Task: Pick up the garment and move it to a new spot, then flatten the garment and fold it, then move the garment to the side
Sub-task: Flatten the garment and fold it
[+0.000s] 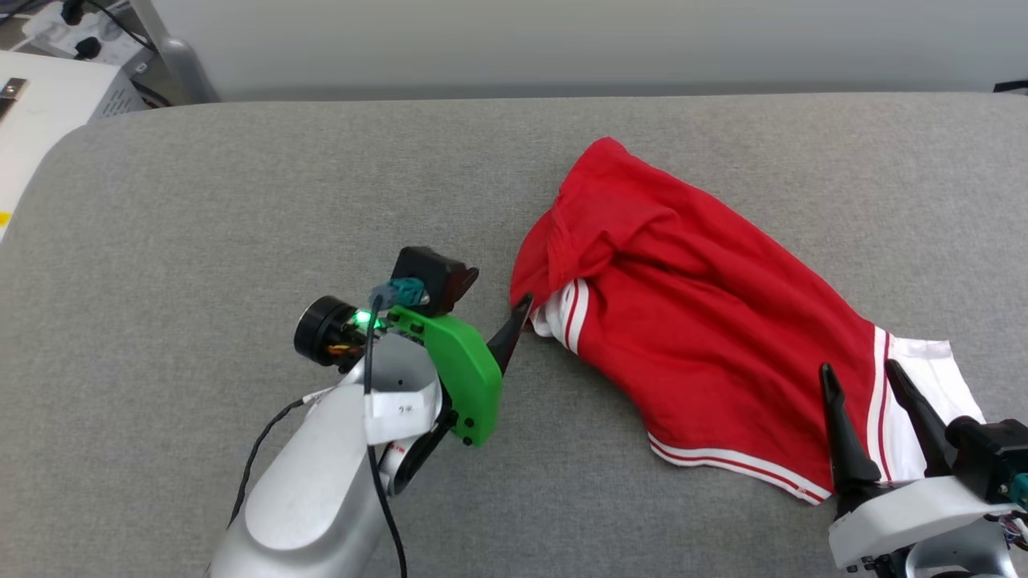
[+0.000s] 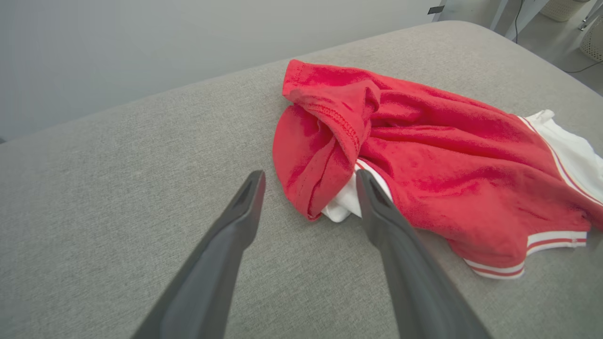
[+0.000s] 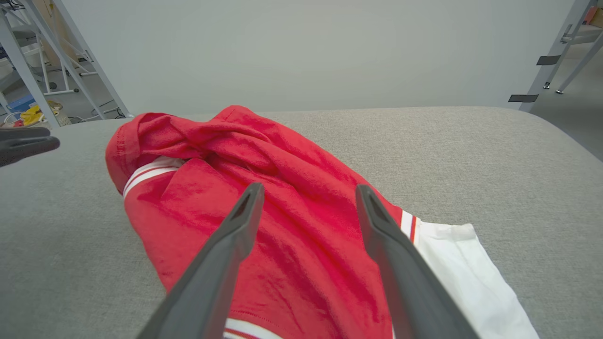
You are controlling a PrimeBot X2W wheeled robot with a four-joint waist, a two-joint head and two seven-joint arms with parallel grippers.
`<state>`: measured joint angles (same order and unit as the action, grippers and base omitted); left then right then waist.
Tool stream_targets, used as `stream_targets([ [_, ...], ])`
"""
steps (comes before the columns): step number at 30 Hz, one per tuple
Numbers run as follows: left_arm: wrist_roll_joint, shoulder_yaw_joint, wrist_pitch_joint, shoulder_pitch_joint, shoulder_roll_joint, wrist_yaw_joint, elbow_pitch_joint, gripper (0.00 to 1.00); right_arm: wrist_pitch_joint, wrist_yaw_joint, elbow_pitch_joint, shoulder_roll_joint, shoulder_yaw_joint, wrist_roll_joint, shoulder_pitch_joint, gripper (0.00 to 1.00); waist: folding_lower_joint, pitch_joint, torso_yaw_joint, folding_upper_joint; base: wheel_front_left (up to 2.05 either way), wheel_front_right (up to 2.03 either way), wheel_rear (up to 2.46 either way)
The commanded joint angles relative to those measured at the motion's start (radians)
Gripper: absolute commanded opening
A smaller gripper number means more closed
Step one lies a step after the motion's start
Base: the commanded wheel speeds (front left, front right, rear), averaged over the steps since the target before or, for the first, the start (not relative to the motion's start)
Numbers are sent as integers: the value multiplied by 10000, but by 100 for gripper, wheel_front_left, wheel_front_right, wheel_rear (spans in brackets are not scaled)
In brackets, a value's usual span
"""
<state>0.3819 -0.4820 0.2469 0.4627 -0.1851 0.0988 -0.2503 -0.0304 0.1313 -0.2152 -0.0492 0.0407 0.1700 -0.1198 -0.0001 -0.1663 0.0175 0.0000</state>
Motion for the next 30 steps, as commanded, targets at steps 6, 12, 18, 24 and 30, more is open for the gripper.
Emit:
stream_targets([
  [6, 361, -797, 1092, 1194, -46, 255, -758, 100, 274, -6, 272, -11, -175, 134, 441, 100, 1, -597, 734, 0, 0, 0, 0],
  [12, 699, -1221, 1652, 1890, -296, 302, -1479, 76, 507, -6, 609, -11, -287, 386, 636, 100, 1, -854, 1162, 0, 0, 0, 0],
  [18, 939, -1284, 1814, 2501, -702, 312, -1789, 0, 748, -6, 929, -11, -378, 746, 751, 100, 1, -1010, 1431, 0, 0, 0, 0],
  [24, 945, -1257, 1930, 3364, -1277, 315, -1720, 0, 905, -6, 1180, -11, -465, 942, 835, 100, 1, -1022, 1575, 0, 0, 0, 0],
  [30, 1423, -1583, 1892, 5204, -1985, 317, -2107, 0, 976, -6, 1414, -11, -634, 747, 1254, 100, 1, -1576, 1939, 0, 0, 0, 0],
])
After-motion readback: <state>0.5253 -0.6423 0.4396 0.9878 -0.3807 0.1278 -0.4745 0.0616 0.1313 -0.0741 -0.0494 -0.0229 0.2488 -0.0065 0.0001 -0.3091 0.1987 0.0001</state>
